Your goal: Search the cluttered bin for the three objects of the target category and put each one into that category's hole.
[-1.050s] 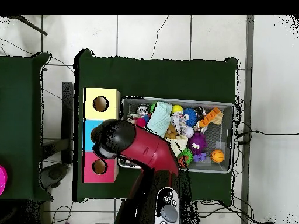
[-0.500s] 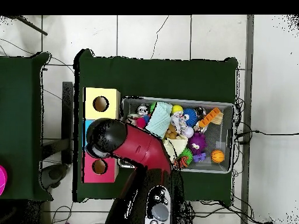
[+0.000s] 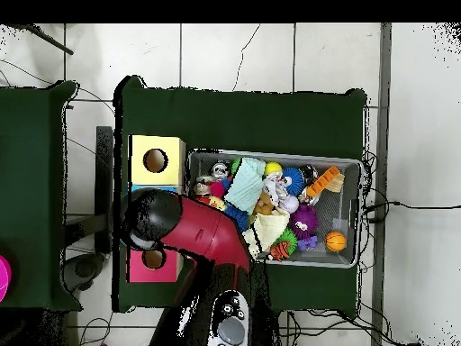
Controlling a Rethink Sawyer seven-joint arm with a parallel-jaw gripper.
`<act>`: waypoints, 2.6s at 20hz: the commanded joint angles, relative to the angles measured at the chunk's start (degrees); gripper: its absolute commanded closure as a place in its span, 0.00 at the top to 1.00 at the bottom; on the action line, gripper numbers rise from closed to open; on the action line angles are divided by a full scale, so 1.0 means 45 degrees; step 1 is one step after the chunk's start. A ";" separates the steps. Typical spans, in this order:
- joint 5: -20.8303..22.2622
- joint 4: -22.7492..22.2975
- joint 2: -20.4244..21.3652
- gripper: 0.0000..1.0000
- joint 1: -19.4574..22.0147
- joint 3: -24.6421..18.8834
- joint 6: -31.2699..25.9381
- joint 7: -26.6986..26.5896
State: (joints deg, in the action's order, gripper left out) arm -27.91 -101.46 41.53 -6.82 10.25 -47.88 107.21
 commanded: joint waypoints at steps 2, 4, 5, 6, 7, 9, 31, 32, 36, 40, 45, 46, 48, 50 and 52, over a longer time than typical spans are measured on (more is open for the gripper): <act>-0.0760 -0.2010 0.0441 0.00 -0.0048 -0.0409 0.0918 0.2944; -0.0752 -0.2097 0.0493 0.00 -0.0087 -0.0373 0.0926 0.2916; -0.0749 -0.2140 0.0519 0.00 -0.0106 -0.0355 0.0931 0.2902; -0.0787 -0.2275 0.0554 0.00 -0.0153 -0.0378 0.1046 0.2894; -0.0798 -0.2334 0.0572 0.00 -0.0165 -0.0383 0.1096 0.2878; -0.0820 -0.2453 0.0608 0.00 -0.0187 -0.0392 0.1196 0.2848; -0.0374 -0.2093 0.0583 1.00 0.0419 -0.0273 0.0910 0.2455; -0.0297 -0.1916 0.0520 1.00 0.0421 -0.0229 0.0775 0.2530; 0.0122 -0.1476 0.0421 1.00 0.0118 0.0092 0.0219 0.3019; 0.0337 -0.1957 0.1011 1.00 0.0238 0.0294 -0.0005 0.2563; 0.0981 -0.1745 0.1850 1.00 0.0456 0.0670 -0.1553 0.2233; 0.1078 -0.1762 0.1831 1.00 0.0540 0.0676 -0.1534 0.2099; 0.1257 -0.1771 0.1691 1.00 0.0745 0.0656 -0.1399 0.1799; 0.1389 -0.1783 0.1436 1.00 0.0947 0.0573 -0.1073 0.1517; 0.1441 -0.1866 0.1216 1.00 0.1056 0.0453 -0.0665 0.1394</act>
State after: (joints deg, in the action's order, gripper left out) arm -24.86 -110.40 48.75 -5.15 13.40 -49.26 107.21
